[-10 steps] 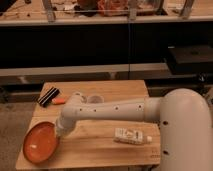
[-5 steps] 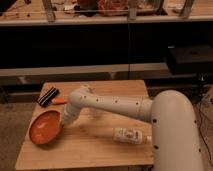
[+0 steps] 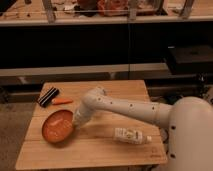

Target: Drag the ceramic bowl in a circle

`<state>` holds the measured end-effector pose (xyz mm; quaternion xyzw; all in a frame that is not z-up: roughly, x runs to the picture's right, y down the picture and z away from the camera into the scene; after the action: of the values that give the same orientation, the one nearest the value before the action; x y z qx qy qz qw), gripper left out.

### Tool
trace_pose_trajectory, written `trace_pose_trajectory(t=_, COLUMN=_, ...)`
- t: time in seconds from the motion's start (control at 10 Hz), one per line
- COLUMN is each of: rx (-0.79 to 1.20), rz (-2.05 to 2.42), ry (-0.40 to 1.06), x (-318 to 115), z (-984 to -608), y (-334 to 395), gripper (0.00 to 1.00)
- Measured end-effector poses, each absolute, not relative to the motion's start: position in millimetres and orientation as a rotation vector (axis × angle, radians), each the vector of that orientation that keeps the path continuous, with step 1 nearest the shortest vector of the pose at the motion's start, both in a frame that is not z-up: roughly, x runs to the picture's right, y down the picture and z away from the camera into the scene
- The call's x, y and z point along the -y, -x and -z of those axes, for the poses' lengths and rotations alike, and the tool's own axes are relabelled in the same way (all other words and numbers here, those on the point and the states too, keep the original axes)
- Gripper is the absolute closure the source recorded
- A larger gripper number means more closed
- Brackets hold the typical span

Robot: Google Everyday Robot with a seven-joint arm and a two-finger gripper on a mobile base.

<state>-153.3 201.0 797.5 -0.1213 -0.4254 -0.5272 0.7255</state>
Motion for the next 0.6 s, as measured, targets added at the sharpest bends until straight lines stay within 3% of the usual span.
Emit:
trace_pose_trajectory(t=0.3, rx=0.981, rz=1.194, ry=0.266, x=-236, z=-759, y=127, gripper=1.0)
trace_pose_trajectory(t=0.6, rx=1.051, rz=1.316, ry=0.256, x=-260, z=-733, y=147, gripper=1.0)
